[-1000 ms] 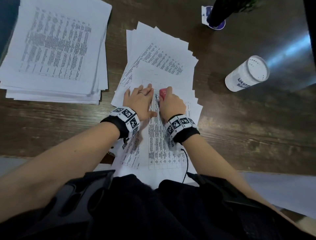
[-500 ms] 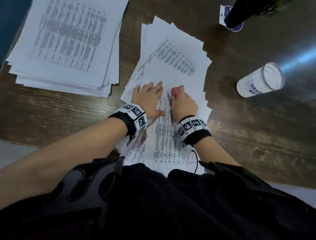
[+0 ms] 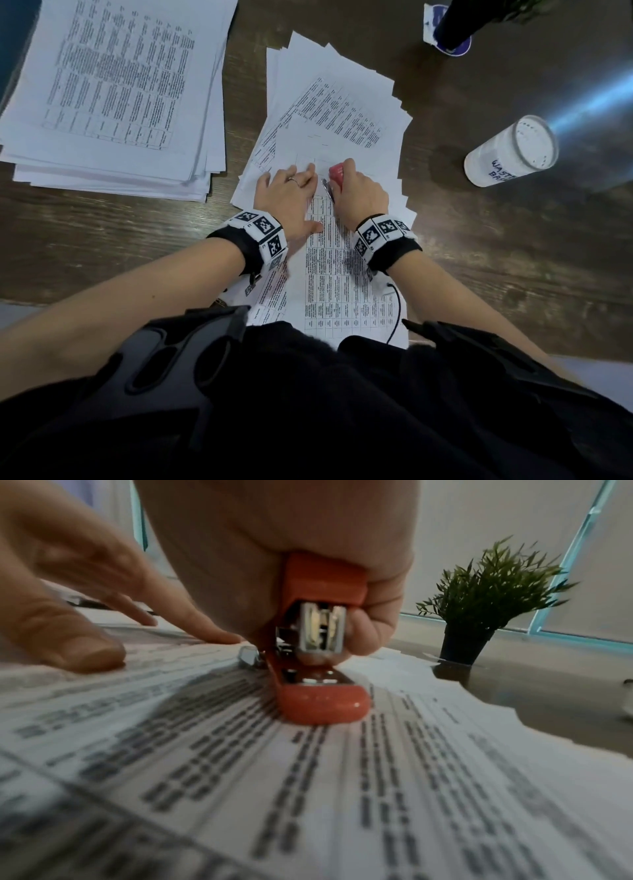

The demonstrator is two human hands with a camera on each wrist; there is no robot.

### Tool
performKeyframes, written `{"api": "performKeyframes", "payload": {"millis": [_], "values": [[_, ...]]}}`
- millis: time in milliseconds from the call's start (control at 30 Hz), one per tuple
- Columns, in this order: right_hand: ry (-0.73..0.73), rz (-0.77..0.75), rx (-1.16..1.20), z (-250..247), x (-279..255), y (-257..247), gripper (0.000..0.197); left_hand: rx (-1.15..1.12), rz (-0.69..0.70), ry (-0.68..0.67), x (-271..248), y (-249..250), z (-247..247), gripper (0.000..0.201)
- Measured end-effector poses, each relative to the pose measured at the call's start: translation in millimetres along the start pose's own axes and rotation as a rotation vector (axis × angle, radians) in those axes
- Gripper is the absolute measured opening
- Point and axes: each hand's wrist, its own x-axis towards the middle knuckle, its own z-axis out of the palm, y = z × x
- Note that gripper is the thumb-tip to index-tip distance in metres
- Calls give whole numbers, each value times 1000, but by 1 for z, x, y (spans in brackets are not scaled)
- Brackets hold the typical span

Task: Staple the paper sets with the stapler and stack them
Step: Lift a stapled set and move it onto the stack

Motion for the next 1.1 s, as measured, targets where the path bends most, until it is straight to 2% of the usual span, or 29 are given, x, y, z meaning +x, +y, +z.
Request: {"api": "performKeyframes", "payload": {"millis": [167, 333, 900, 1100], "values": [[14, 138, 47, 6, 2, -13, 34, 10, -7, 8, 2, -1, 1, 100], [33, 99, 13, 8, 8, -13, 30, 20, -10, 14, 1, 1, 0, 101], [49, 177, 57, 7, 9, -20, 35, 13, -52, 27, 4, 2, 4, 106], [73, 52, -38, 3, 15, -14, 34, 18, -25, 30, 4, 0, 4, 103]]}}
